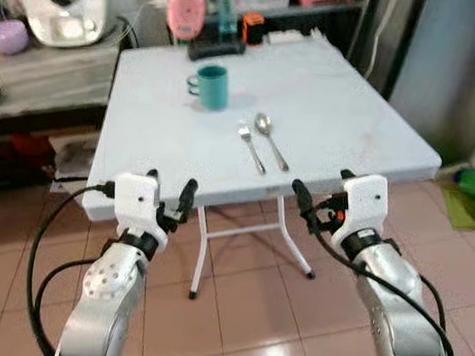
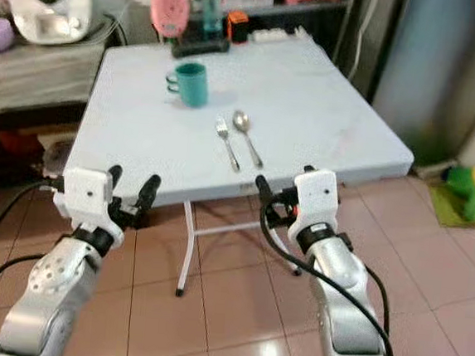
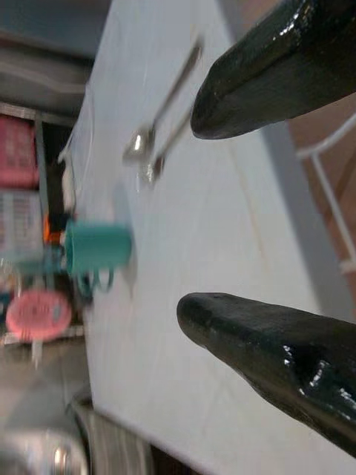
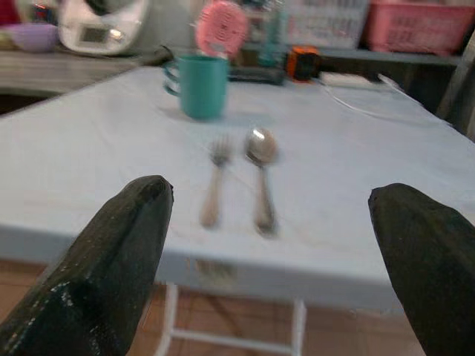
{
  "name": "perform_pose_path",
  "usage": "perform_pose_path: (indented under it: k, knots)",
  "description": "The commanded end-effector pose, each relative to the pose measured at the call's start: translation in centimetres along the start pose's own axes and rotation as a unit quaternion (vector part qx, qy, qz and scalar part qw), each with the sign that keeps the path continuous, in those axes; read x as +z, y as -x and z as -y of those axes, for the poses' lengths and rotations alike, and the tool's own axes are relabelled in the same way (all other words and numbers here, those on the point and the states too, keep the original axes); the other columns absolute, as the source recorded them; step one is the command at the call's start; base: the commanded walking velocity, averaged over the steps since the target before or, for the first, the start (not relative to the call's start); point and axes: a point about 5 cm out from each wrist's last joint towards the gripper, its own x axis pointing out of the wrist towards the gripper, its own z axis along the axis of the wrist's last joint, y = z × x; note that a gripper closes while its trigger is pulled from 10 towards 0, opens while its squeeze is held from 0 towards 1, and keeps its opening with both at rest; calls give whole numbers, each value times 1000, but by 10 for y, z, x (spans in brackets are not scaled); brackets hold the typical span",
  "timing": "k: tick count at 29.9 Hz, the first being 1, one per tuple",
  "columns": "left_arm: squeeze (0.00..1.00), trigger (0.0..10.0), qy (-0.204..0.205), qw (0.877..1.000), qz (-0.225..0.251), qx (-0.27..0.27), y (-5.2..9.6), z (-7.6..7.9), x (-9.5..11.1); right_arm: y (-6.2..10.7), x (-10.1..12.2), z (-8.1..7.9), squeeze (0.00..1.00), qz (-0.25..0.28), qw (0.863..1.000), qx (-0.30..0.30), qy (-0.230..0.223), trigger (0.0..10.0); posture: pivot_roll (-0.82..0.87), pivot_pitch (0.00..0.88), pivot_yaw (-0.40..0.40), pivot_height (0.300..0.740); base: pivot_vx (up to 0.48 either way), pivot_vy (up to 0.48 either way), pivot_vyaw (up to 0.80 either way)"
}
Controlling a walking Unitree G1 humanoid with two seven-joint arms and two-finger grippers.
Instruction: Setting the table
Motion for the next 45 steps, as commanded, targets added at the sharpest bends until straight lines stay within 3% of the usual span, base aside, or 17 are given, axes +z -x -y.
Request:
perform_pose_path:
  k: [1,11,18,37,45]
  knots:
    - [0,10000,-4,1000,-6,13,2,-8,-1,-3,3,-9,0,8,1000,14,0,10000,-103,52,95,740,326,0,0]
    - [0,10000,-5,1000,-9,10,3,-7,-2,-3,4,-11,0,11,1000,21,13,10000,-103,50,97,740,331,0,0]
    - [0,10000,-5,1000,-9,11,3,-8,-2,-5,3,-12,0,10,1000,17,9,10000,-98,52,98,740,334,0,621]
    - [0,10000,-5,1000,-16,8,3,-7,-3,-5,1,-12,0,7,1000,8,8,10000,-99,57,105,740,333,0,0]
    - [0,10000,-15,999,-31,8,11,-14,-9,-5,-3,-15,0,0,1000,4,1,10000,-96,63,106,740,323,0,0]
